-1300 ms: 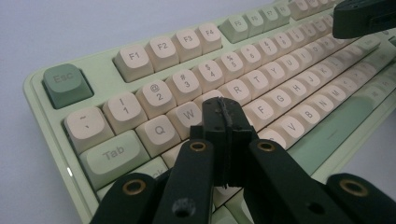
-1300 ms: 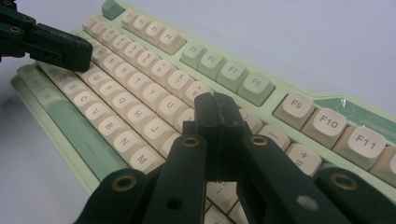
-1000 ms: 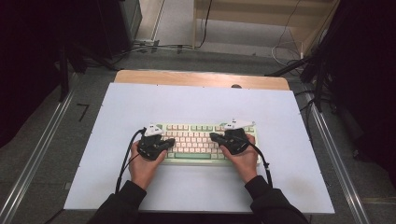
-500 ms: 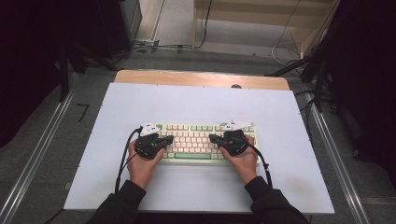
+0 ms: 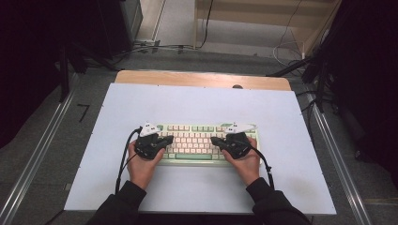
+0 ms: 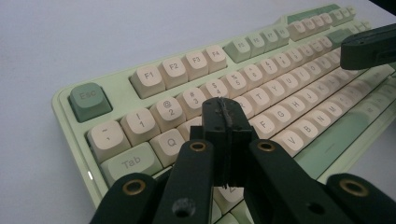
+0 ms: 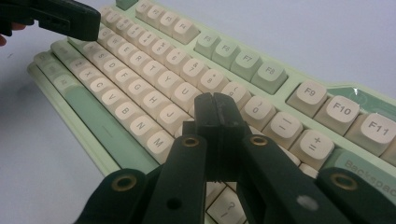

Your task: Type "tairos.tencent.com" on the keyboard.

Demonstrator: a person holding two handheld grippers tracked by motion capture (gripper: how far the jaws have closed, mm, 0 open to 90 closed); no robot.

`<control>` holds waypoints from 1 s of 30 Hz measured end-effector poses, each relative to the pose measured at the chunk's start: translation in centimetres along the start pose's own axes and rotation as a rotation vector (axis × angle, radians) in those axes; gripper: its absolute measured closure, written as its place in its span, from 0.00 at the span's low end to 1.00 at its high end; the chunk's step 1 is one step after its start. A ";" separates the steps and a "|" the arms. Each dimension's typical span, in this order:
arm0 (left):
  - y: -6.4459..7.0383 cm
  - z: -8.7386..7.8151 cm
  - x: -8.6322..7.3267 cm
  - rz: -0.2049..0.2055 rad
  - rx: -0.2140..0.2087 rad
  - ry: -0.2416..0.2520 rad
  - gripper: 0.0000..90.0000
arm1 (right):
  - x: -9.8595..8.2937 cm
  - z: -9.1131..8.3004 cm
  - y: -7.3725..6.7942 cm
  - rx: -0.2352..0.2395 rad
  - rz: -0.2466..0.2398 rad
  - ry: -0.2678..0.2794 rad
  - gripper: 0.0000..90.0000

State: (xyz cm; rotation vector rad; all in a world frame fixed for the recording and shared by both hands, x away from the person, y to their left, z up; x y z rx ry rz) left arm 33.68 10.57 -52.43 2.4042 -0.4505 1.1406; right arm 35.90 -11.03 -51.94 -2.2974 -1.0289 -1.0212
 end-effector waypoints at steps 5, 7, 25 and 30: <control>0.0 0.0 0.0 0.001 -0.001 0.001 1.00 | -0.3 -0.3 0.0 0.002 0.008 -0.003 0.98; 0.0 0.0 0.0 0.000 -0.002 0.001 1.00 | -0.4 -0.4 -0.1 0.004 0.009 -0.005 0.98; 0.0 -0.2 0.1 0.004 -0.002 0.005 1.00 | -1.9 -1.0 -0.5 0.012 0.020 -0.039 0.98; 0.0 -0.2 0.1 0.001 -0.002 0.007 1.00 | -2.2 -0.7 -0.4 0.003 0.013 -0.052 0.98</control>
Point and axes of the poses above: each handheld gripper's, and its own axes: z roughly forward along the jaws, x roughly out of its top, y roughly to its right, the point moved 7 cm from there along z, roughly forward along the jaws, and after that the axes turned 3 degrees about -z, right-handed, at the moved point
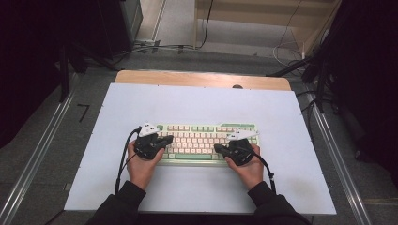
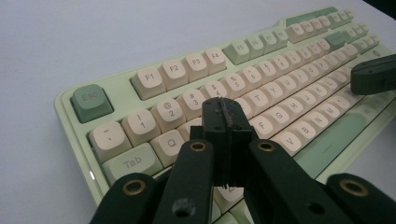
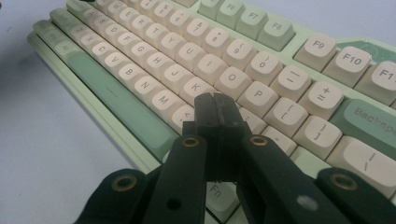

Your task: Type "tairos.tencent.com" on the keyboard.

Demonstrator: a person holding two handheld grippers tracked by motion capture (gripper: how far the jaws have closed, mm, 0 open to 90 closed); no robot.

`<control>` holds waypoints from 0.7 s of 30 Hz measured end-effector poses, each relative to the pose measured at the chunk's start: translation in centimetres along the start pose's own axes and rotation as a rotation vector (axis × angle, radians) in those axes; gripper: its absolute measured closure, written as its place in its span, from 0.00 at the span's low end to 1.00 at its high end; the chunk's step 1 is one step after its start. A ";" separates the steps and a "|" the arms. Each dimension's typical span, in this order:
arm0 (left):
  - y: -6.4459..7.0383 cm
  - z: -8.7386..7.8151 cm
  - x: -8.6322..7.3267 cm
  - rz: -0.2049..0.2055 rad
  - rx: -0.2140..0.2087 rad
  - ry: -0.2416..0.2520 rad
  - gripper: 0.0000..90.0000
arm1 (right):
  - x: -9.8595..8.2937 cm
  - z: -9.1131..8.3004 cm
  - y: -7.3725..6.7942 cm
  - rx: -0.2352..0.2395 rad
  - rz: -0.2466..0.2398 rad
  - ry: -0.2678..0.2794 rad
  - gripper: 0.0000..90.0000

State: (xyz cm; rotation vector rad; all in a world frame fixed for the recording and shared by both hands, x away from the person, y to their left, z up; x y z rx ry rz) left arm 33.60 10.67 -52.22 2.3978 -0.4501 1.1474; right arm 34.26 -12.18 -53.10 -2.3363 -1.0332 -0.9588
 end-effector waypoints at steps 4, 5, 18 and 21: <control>0.1 0.0 0.0 0.001 -0.002 0.001 1.00 | -0.1 0.1 0.0 0.000 -0.002 -0.004 0.98; 0.1 0.0 0.0 0.002 -0.003 0.001 1.00 | -0.1 0.1 0.0 -0.005 -0.006 -0.008 0.98; 0.1 0.1 0.0 0.002 -0.007 -0.002 1.00 | -0.1 0.2 -0.2 -0.007 -0.012 -0.009 0.98; 0.1 0.1 0.0 -0.001 -0.006 -0.003 1.00 | -0.2 0.3 -0.2 -0.007 -0.012 -0.011 0.98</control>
Point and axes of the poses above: each handheld gripper's, and its own axes: z roughly forward along the jaws, x roughly out of its top, y roughly to its right, the point moved 7 cm from there along z, roughly forward along the jaws, and after that the axes turned 3 degrees about -z, right-handed, at the moved point
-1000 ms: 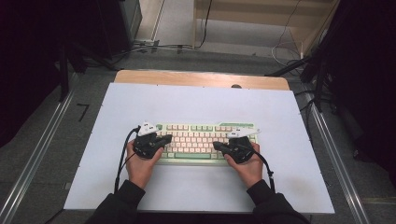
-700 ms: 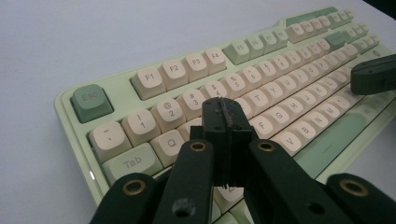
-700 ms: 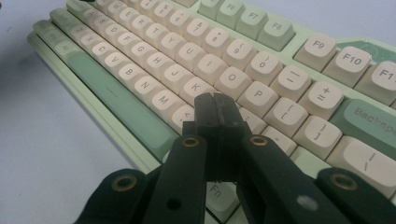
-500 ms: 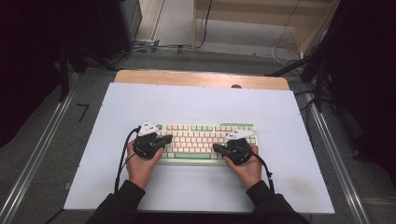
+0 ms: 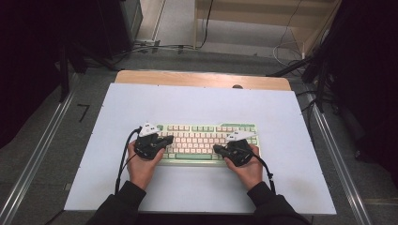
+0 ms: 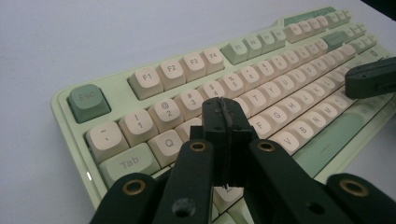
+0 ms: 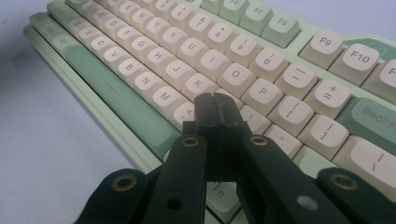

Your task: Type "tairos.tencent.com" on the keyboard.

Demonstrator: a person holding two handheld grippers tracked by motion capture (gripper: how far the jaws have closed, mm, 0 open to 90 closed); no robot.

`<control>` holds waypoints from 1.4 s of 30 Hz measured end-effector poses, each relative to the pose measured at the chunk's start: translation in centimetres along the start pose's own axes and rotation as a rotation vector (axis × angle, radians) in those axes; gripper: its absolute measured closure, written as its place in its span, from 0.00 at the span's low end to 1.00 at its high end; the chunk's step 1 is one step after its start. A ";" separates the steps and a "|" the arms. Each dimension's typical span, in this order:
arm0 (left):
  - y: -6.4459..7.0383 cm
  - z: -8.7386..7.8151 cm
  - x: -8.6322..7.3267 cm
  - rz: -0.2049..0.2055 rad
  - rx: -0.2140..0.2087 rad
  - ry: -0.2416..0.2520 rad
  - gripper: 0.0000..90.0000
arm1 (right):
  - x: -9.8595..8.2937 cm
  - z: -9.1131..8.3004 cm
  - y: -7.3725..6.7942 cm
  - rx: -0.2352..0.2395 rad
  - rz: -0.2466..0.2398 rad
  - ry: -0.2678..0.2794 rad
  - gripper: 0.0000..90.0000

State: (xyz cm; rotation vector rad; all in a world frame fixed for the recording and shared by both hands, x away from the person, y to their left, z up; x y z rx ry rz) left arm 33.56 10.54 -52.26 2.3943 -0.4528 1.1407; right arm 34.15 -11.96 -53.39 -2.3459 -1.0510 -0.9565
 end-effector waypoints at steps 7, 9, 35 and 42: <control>0.0 0.0 0.0 -0.001 -0.001 0.000 1.00 | 0.1 0.0 -0.1 0.017 0.014 0.008 0.98; 0.0 0.0 0.0 -0.001 0.000 -0.001 1.00 | 0.3 -0.3 -0.1 0.015 0.009 0.025 0.98; 1.0 0.9 0.3 0.006 -0.014 -0.002 1.00 | 1.2 -0.2 0.0 -0.003 -0.015 0.043 0.98; 1.7 1.8 0.8 0.006 -0.032 -0.002 1.00 | 1.3 -0.1 -0.1 -0.005 -0.017 0.045 0.98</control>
Point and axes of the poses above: each handheld gripper's, and its own axes: z roughly forward along the jaws, x roughly out of its top, y roughly to its right, the point moved 7 cm from there along z, roughly forward along the jaws, and after that the axes turned 3 degrees about -z, right-handed, at the moved point
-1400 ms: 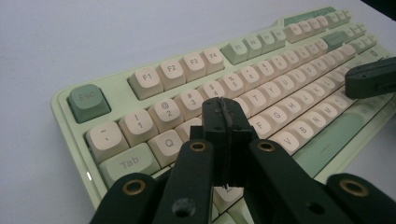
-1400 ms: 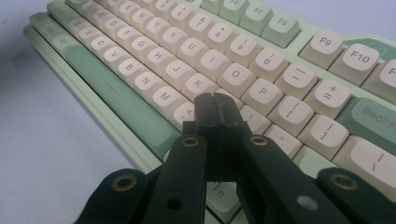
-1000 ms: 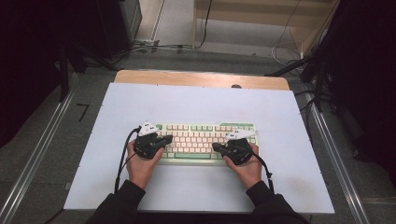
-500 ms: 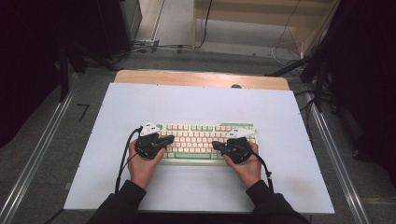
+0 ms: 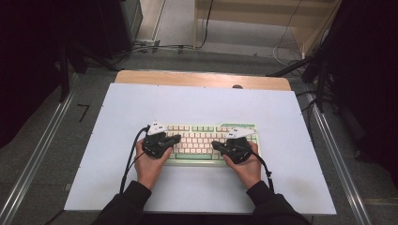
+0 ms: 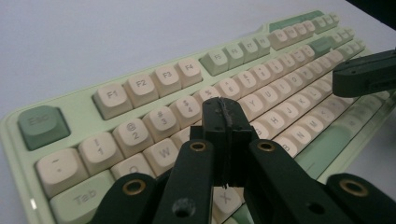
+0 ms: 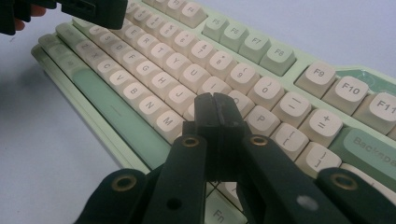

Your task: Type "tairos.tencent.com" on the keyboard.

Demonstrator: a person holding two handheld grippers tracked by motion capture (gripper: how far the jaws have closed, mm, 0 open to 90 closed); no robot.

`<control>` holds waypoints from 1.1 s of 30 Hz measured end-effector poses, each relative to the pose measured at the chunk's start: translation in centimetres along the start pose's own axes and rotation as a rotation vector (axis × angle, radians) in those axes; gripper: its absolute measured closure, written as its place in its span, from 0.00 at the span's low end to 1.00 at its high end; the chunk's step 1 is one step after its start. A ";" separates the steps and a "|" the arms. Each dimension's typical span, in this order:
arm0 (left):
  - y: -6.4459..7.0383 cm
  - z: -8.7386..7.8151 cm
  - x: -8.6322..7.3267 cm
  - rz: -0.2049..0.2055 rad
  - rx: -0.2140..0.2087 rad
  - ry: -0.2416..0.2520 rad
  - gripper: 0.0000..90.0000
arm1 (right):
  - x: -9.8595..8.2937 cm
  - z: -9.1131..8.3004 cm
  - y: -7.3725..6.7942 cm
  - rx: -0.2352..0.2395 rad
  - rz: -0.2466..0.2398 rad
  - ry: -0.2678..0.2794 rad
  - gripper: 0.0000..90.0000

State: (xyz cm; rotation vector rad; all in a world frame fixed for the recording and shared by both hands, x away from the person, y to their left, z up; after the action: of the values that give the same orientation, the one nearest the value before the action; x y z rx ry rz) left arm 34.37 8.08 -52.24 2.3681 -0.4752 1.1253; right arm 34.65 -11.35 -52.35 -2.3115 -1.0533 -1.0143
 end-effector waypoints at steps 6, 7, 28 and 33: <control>0.7 1.0 0.3 0.012 -0.016 -0.007 1.00 | 0.0 0.2 0.0 -0.001 -0.002 -0.004 0.98; 0.8 1.2 0.3 0.014 -0.019 -0.006 1.00 | 0.0 0.2 0.0 -0.001 -0.002 -0.005 0.98; 1.2 3.0 0.4 0.026 -0.016 -0.035 1.00 | 0.0 0.2 0.0 -0.003 -0.001 -0.004 0.98; 1.3 3.1 0.4 0.034 -0.014 -0.042 1.00 | 0.0 0.2 0.0 -0.004 -0.003 -0.003 0.98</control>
State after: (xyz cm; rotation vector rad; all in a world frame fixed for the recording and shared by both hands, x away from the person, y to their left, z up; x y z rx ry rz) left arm 35.96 5.26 -53.29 2.3839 -0.5381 1.0858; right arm 34.71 -11.20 -52.46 -2.3164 -1.0571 -1.0150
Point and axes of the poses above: each handheld gripper's, and its own axes: z roughly forward along the jaws, x roughly out of its top, y roughly to its right, the point moved 7 cm from there along z, roughly forward along the jaws, and after that the axes turned 3 degrees about -z, right-handed, at the moved point
